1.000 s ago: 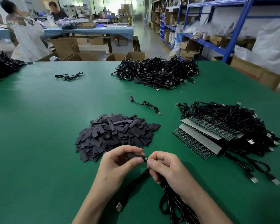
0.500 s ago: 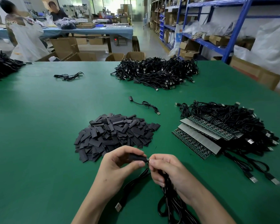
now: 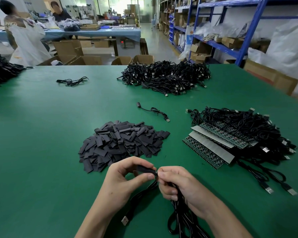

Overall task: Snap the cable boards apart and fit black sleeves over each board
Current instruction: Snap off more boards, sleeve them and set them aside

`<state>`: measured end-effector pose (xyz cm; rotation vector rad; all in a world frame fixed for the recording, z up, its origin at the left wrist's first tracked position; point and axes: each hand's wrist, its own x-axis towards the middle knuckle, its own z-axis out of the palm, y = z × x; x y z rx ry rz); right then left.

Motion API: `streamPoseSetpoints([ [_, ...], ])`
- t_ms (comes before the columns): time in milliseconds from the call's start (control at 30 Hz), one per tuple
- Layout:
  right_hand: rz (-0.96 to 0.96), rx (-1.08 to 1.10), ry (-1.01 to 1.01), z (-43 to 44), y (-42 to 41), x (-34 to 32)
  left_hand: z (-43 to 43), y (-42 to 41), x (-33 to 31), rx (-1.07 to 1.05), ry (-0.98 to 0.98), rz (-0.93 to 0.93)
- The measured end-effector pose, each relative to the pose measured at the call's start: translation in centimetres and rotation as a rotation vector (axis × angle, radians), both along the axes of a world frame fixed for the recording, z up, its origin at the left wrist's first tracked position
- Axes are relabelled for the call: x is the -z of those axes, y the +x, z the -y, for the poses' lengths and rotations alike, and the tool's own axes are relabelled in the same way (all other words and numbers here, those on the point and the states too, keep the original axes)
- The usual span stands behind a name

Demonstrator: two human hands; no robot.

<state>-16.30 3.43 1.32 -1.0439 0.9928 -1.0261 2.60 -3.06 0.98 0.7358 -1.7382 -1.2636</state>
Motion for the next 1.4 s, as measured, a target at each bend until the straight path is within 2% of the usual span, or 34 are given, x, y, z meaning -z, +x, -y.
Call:
streamPoseSetpoints([
  [167,-0.134,0.057,-0.057,0.0,0.2,-0.3,0.2,0.1,0.4,-0.058,-0.072,0.081],
  [267,-0.234,0.074,-0.068,0.0,-0.1,-1.0,0.0,0.0,0.6,-0.096,-0.188,0.172],
  [367,-0.537,0.080,-0.099,-0.1,-0.9,-2.9,0.0,-0.3,0.6,-0.130,-0.328,0.186],
  [500,-0.906,-0.024,-0.107,-0.3,-2.2,-6.0,-0.3,-0.8,0.6,-0.171,-0.440,0.166],
  [667,-1.200,-0.069,-0.094,-0.3,-2.6,-7.3,-0.8,-1.3,1.1,-0.128,-0.517,0.241],
  [900,-1.112,0.033,-0.237,-0.1,-2.3,-2.4,-0.1,-0.3,1.2,-0.170,-0.618,0.416],
  [1100,-1.117,0.144,-0.434,-1.1,-2.3,0.2,-0.1,-0.5,1.2,-0.128,-0.639,0.449],
  [1233,-1.052,0.167,-0.418,-1.4,-2.4,1.1,-0.1,-0.7,1.5,-0.124,-0.693,0.479],
  [1400,-0.764,0.136,-0.307,-1.7,-2.5,0.7,-0.1,-1.1,1.5,-0.097,-0.700,0.431],
])
